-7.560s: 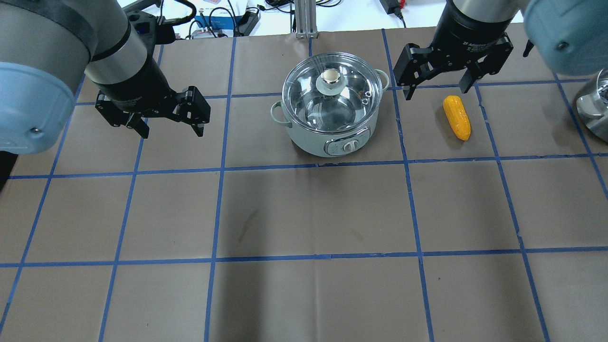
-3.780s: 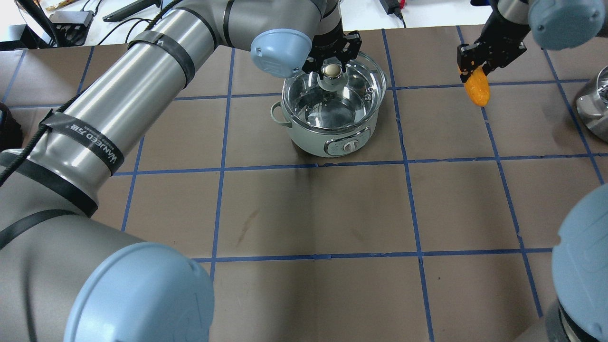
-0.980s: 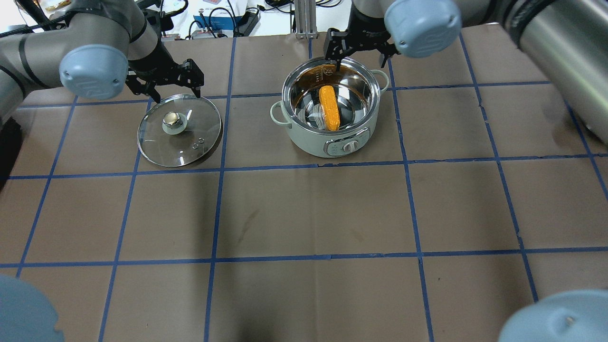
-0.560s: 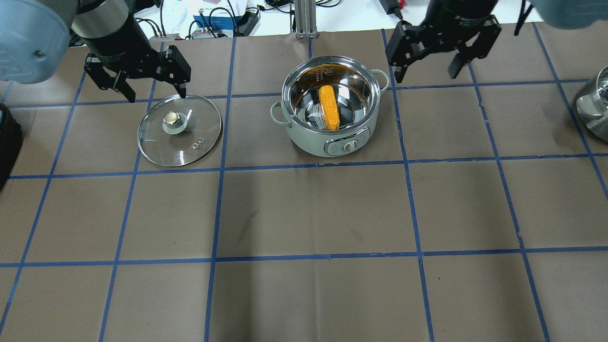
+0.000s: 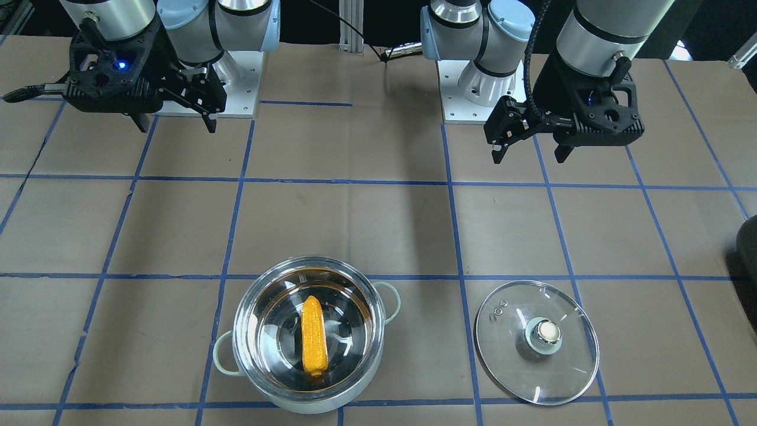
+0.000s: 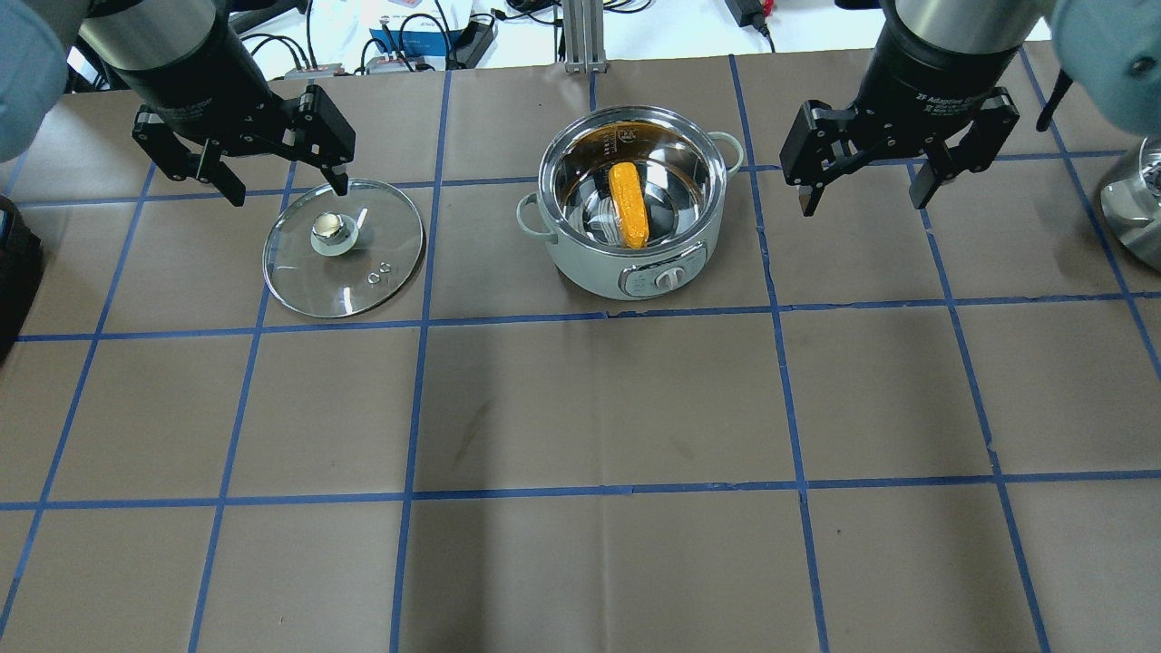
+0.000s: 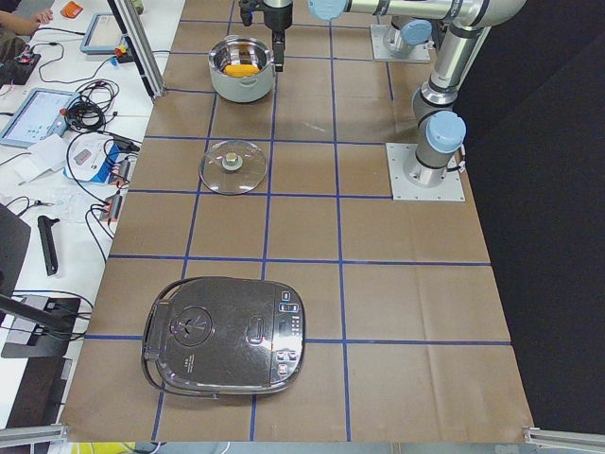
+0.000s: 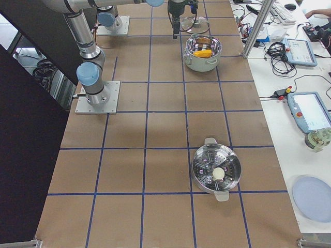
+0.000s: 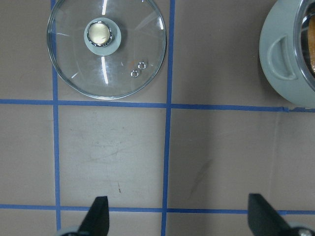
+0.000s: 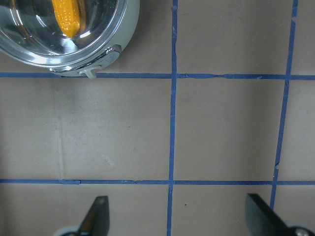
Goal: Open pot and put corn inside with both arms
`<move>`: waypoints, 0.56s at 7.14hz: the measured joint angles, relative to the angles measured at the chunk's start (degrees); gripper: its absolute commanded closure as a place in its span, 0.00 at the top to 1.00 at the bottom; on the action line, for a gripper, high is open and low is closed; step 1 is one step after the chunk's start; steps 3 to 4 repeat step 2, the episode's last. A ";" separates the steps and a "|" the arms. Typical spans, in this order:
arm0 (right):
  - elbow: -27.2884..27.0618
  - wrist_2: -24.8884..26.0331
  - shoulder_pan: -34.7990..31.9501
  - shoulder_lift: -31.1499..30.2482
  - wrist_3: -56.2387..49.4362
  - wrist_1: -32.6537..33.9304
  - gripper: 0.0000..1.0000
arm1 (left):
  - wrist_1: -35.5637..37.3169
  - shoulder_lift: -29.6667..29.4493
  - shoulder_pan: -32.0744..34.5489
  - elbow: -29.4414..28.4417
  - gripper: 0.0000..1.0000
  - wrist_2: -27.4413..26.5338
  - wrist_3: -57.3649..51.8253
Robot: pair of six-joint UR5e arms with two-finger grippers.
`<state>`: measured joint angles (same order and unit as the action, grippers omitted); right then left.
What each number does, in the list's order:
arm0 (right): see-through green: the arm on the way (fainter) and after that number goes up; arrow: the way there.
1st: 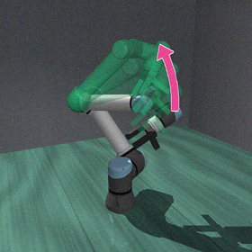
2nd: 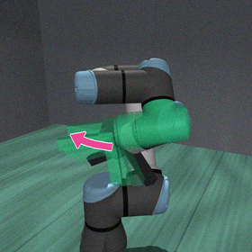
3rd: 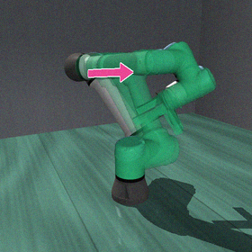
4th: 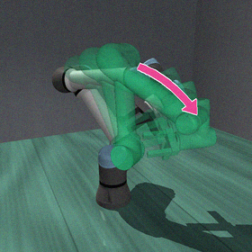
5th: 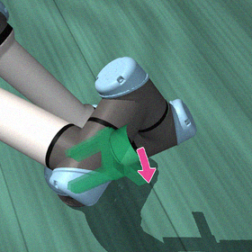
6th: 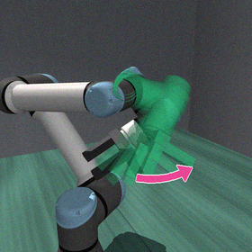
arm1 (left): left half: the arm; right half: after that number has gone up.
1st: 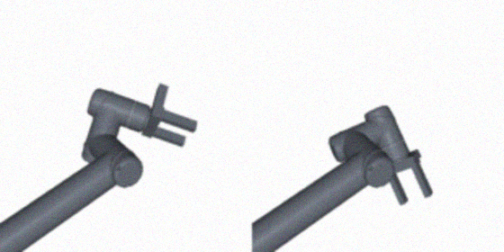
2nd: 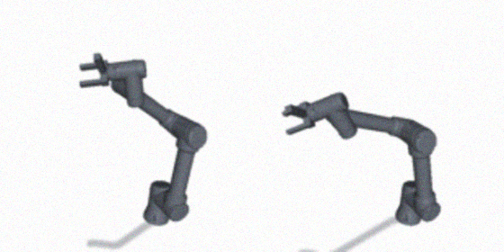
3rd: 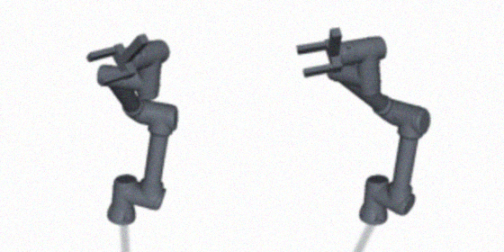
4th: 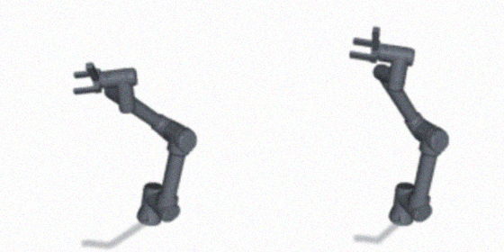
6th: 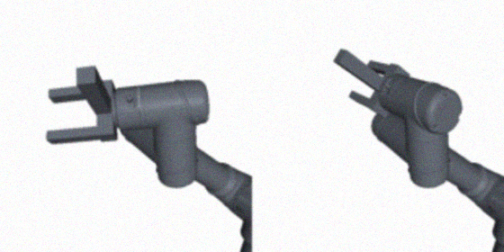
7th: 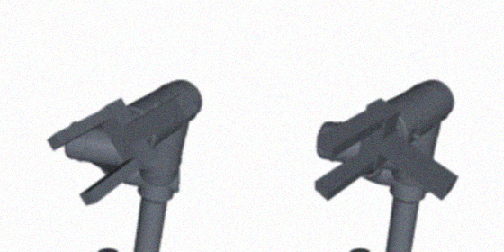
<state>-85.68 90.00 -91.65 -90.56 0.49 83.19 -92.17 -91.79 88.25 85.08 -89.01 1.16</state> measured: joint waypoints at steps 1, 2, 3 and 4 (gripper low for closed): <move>-0.01 -0.14 -0.01 -0.03 0.08 -0.01 0.99 | -0.02 0.22 -0.01 0.28 1.00 0.04 -0.01; 0.00 -0.19 -0.02 -0.03 0.02 -0.08 0.99 | -0.01 0.32 -0.01 0.44 1.00 0.11 -0.02; 0.00 -0.19 -0.02 -0.03 0.02 -0.08 0.99 | -0.01 0.32 -0.01 0.44 1.00 0.11 -0.02; 0.00 -0.19 -0.02 -0.03 0.02 -0.08 0.99 | -0.01 0.32 -0.01 0.44 1.00 0.11 -0.02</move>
